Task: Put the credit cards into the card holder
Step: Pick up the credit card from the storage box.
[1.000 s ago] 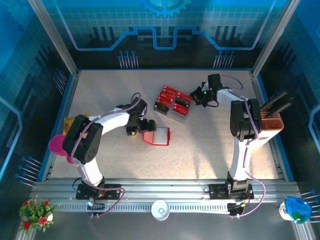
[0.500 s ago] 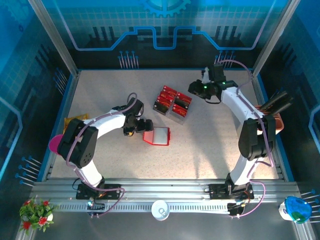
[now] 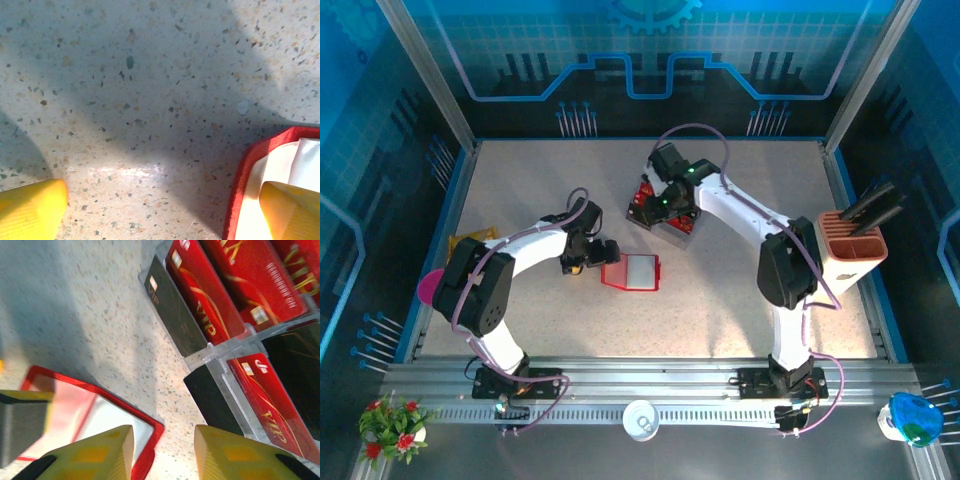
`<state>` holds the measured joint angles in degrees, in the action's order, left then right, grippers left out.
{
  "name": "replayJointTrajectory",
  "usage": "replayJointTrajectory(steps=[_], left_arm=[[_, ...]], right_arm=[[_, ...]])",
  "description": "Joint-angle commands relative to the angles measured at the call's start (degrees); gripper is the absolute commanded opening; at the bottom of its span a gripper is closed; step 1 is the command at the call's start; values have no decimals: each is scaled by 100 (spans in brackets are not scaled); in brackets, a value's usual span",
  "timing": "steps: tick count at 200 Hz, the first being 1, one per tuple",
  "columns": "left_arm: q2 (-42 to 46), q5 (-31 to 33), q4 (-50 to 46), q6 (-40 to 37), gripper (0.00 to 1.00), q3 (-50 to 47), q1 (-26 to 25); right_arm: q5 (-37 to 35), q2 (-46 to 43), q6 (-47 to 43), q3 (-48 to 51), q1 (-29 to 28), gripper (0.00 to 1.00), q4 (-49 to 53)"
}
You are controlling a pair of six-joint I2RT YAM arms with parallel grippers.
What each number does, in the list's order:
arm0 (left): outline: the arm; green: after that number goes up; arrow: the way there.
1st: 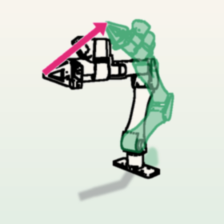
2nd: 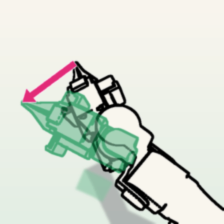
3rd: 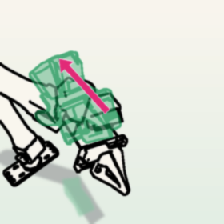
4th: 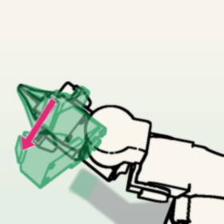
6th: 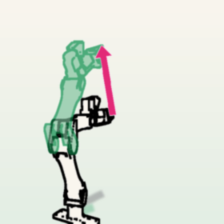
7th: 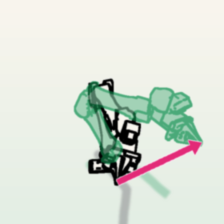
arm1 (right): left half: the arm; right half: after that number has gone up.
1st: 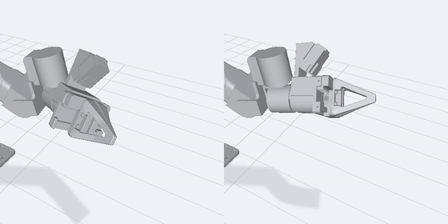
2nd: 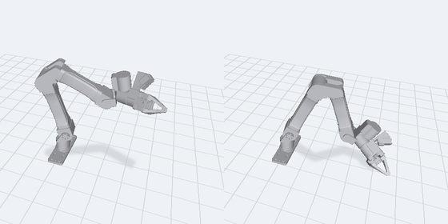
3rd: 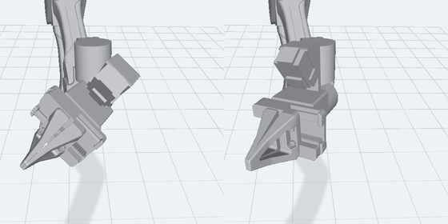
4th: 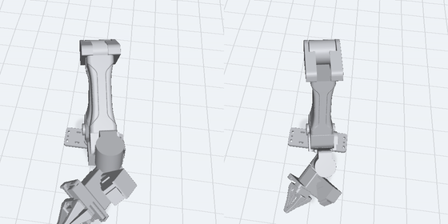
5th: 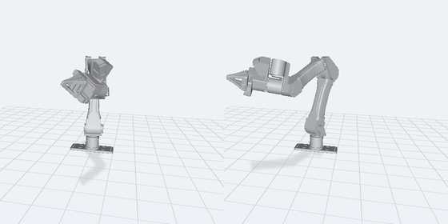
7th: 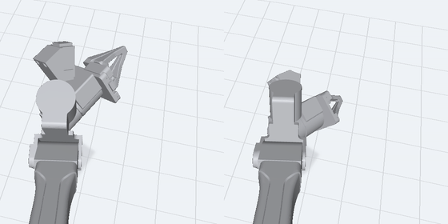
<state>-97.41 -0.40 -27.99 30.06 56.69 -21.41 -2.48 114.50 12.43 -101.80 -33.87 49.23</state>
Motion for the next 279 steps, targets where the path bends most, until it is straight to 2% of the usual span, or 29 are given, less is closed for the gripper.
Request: replayJointTrajectory(steps=[1, 76, 199, 225, 264, 279], left_arm=[[-50, 153, -181, 44, 99, -113, 36], [2, 101, -75, -1, 99, -315, 32], [11, 34, -12, -27, 99, -325, 32], [19, 26, -14, -36, 99, -325, 32], [11, 18, -5, -62, 99, -311, 32], [-6, 3, -7, -70, 99, -298, 32]], right_arm=[[-658, 237, -614, -359, -156, 38, 633], [-1380, 793, -1170, -675, -373, 37, 1024], [-1527, 1169, -1334, -510, -331, 35, 1028], [-1545, 1211, -1346, -487, -298, 32, 1002], [-1545, 1224, -1410, -486, -252, 18, 983], [-1569, 1203, -1444, -494, -253, 17, 987]])
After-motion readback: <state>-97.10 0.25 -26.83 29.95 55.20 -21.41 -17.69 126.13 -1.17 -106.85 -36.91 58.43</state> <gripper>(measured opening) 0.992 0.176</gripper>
